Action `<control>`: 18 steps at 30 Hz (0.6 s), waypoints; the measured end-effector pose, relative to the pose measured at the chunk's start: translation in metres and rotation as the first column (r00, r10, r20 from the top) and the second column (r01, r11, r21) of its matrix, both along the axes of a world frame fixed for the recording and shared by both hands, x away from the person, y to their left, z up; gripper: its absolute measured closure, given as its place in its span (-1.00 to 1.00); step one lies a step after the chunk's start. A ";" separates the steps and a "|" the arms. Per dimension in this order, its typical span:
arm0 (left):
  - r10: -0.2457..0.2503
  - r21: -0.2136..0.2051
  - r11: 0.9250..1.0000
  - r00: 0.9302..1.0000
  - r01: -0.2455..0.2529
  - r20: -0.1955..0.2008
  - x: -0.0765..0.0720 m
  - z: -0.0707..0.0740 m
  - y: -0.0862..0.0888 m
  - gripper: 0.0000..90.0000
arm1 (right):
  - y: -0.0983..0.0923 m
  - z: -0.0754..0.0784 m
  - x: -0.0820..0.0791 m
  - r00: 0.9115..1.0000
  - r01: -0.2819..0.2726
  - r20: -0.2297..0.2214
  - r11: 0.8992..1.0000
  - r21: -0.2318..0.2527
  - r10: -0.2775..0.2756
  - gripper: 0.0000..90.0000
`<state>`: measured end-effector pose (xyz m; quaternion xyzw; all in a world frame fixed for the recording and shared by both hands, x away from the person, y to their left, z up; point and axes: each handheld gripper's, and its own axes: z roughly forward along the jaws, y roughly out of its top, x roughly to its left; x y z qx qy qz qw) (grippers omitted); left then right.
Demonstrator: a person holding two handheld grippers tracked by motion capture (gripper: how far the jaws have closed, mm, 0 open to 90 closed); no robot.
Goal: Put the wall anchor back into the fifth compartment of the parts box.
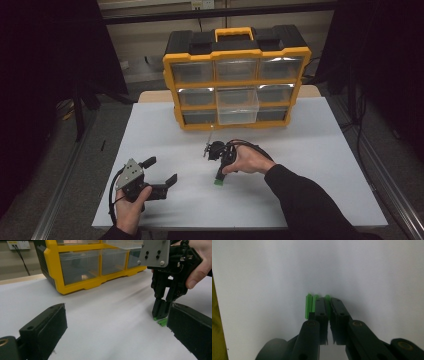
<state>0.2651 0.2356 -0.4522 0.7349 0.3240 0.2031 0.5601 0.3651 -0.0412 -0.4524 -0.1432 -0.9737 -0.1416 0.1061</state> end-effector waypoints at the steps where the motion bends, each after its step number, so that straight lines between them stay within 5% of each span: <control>1: 0.000 0.000 1.000 1.000 0.000 0.000 0.000 0.000 0.000 -0.94 | 0.000 0.000 0.000 1.000 -0.001 0.001 1.000 -0.002 0.001 0.89; 9: 0.000 0.005 1.000 1.000 0.000 -0.001 0.000 0.000 0.001 -0.94 | -0.001 0.002 -0.001 1.000 0.007 0.000 1.000 -0.012 -0.007 0.89; 18: -0.002 0.005 1.000 1.000 0.002 0.001 0.000 0.000 0.001 -0.94 | -0.005 0.009 -0.001 0.999 0.046 0.007 0.998 0.038 -0.046 0.89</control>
